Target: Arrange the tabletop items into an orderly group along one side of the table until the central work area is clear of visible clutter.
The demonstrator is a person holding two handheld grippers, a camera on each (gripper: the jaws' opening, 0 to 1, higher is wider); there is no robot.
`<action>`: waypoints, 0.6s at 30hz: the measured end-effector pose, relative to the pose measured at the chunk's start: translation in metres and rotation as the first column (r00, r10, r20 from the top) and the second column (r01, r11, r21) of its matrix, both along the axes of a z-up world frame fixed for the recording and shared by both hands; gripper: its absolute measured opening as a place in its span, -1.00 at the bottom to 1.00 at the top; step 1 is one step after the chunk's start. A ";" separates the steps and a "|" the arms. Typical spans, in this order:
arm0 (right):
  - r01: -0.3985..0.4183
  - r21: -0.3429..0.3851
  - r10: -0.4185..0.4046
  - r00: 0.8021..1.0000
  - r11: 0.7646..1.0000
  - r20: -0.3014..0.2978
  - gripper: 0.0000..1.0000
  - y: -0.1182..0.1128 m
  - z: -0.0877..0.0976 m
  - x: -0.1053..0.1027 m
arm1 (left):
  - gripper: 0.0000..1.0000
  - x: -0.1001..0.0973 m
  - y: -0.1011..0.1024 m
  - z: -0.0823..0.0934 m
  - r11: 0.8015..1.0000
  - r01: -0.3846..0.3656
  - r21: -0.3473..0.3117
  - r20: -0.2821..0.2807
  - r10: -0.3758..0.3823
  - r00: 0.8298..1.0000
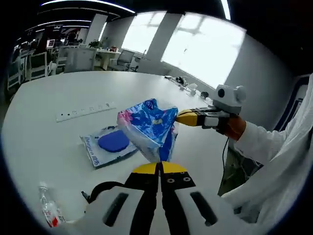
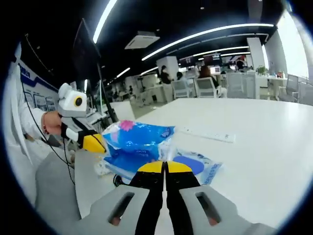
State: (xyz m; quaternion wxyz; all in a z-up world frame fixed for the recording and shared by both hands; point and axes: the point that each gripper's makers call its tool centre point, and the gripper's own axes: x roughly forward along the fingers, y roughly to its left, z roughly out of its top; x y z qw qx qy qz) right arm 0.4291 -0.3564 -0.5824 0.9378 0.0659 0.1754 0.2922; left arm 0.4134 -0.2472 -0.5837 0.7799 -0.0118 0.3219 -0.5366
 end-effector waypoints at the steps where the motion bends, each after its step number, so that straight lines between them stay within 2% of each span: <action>1: 0.016 0.017 -0.016 1.000 1.000 0.003 -1.00 -0.003 0.004 0.001 | -1.00 0.000 -0.004 0.004 1.000 0.014 -0.008 0.004 -0.014 1.000; 4: 0.057 0.062 -0.058 0.998 0.996 0.012 -1.00 -0.017 0.015 -0.001 | -1.00 0.003 -0.014 0.011 0.998 0.063 0.009 0.043 -0.063 0.997; 6: 0.078 0.050 -0.079 0.997 0.996 0.018 -1.00 -0.026 0.018 -0.003 | -1.00 0.004 -0.023 0.018 0.997 0.080 -0.005 0.034 -0.080 0.996; 8: 0.094 0.041 -0.095 0.995 0.995 0.031 -1.00 -0.037 0.023 -0.004 | -1.00 0.006 -0.033 0.022 0.992 0.128 0.016 0.074 -0.129 0.989; 18: 0.208 0.017 -0.209 0.977 0.978 0.054 -1.00 -0.093 0.034 -0.008 | -1.00 0.018 -0.091 0.025 0.986 0.168 -0.018 0.078 -0.166 0.983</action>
